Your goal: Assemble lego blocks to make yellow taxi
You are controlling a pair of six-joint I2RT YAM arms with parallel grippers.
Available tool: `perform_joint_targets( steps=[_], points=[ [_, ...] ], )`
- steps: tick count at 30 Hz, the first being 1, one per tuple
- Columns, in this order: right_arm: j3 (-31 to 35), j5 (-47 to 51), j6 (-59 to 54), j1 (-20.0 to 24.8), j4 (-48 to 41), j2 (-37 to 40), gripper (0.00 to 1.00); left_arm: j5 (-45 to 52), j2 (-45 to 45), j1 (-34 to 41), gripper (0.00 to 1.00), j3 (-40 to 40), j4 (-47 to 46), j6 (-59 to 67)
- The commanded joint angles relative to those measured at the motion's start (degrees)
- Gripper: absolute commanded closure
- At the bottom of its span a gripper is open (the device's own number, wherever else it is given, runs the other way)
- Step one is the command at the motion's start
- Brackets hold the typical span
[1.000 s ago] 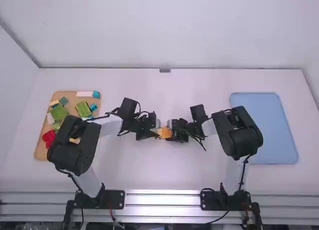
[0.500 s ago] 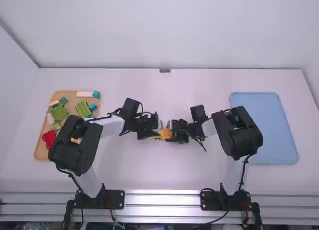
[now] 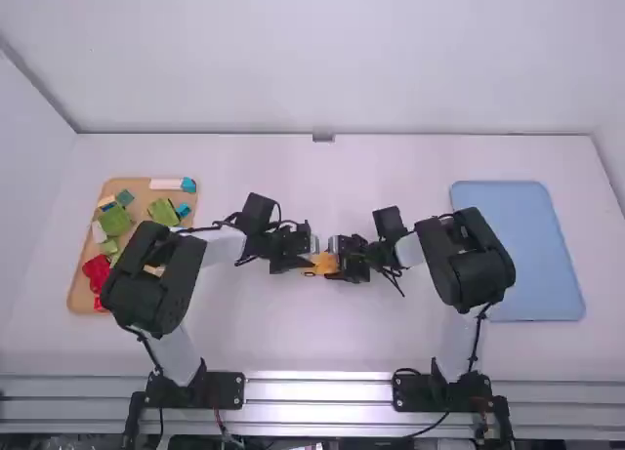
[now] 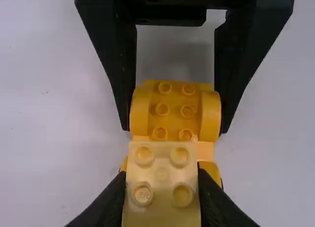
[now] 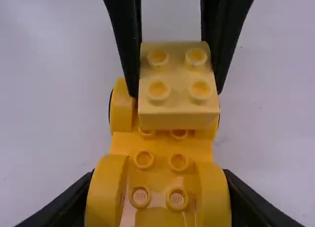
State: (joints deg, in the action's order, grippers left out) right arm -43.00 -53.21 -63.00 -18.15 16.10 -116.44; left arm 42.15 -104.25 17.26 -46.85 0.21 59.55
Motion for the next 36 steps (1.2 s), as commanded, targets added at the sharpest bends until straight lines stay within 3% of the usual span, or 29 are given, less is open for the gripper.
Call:
perform_joint_targets(
  steps=[1,8,17,29,36],
  points=[
    [0.59,0.55,-0.24,0.09,-0.24,0.63,0.45,1.92,-0.87,0.22,0.93,0.79,-0.66,0.22],
    [0.61,0.5,-0.2,0.11,-0.26,0.63,0.45,1.86,-0.87,0.63,0.91,0.79,-1.2,0.24],
    [0.61,0.5,-0.22,0.09,-0.24,0.63,0.45,1.77,-0.87,0.74,0.76,0.79,-1.18,0.24],
    [0.61,0.48,-0.22,0.11,-0.24,0.63,0.44,1.95,-0.87,0.72,0.69,0.79,-0.09,0.22],
    [0.61,0.5,-0.22,0.09,-0.28,0.63,0.44,2.01,-0.87,0.74,0.54,0.79,0.35,0.22]
  ],
)
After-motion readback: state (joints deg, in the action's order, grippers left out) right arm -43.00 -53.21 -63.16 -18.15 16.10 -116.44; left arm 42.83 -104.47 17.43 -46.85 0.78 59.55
